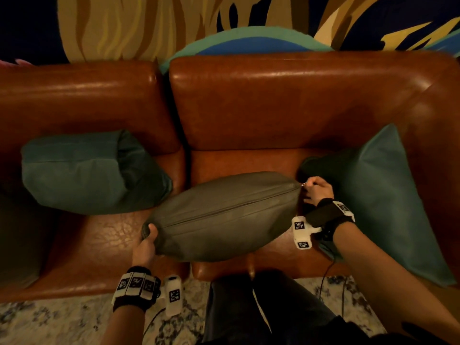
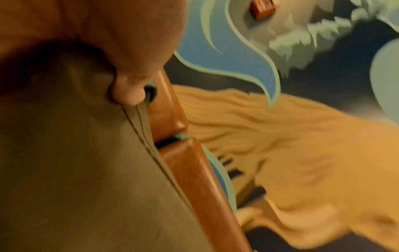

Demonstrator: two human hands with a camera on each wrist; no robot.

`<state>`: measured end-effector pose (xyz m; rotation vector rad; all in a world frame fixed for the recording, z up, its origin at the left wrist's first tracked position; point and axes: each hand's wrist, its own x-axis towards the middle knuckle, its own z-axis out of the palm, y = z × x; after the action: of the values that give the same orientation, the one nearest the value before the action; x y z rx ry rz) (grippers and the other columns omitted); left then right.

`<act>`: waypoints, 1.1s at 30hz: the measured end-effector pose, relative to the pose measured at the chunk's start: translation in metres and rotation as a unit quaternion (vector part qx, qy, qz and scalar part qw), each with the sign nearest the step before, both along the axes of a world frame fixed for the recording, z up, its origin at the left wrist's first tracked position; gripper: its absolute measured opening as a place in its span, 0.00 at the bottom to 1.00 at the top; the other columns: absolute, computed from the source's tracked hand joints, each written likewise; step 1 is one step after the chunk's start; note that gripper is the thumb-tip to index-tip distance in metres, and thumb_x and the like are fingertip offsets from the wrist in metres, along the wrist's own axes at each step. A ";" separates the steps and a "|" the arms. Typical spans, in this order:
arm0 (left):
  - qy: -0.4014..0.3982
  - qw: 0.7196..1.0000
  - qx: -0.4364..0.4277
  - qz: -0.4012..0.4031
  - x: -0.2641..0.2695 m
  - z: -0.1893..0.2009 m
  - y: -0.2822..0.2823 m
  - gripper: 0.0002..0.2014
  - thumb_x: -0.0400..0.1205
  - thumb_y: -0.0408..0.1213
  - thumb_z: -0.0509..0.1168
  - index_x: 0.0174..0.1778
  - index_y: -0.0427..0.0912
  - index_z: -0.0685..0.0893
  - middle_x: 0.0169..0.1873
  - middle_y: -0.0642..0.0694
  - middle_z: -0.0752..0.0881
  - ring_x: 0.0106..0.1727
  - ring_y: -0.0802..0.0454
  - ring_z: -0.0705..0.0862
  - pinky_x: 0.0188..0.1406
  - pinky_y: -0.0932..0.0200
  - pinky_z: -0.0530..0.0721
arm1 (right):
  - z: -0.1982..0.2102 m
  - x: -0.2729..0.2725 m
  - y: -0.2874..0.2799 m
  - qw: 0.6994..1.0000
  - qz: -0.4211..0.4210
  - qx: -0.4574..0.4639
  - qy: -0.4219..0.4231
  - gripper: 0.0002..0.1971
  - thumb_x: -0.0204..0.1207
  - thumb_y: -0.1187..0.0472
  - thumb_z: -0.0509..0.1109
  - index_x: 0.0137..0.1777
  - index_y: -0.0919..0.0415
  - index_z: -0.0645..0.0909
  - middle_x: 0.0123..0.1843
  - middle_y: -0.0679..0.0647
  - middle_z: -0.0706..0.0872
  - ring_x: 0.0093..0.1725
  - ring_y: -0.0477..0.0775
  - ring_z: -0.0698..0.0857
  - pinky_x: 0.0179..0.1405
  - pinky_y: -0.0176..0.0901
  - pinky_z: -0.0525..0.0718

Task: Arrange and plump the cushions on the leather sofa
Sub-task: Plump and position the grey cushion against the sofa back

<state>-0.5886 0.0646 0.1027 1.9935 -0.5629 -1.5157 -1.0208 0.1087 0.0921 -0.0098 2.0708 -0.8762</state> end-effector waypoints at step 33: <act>-0.410 0.848 0.060 -0.330 -0.035 0.032 -0.020 0.28 0.84 0.40 0.63 0.76 0.29 0.64 0.73 0.23 0.67 0.73 0.24 0.67 0.69 0.31 0.69 | 0.052 0.030 -0.021 0.906 0.397 0.099 0.108 0.29 0.66 0.33 0.74 0.51 0.60 0.86 0.51 0.56 0.89 0.53 0.59 0.86 0.50 0.44 0.83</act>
<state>-0.6239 0.0449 0.1349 2.6827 -1.6733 -0.9307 -0.9905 0.0878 0.1437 -0.8153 2.0652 -0.1601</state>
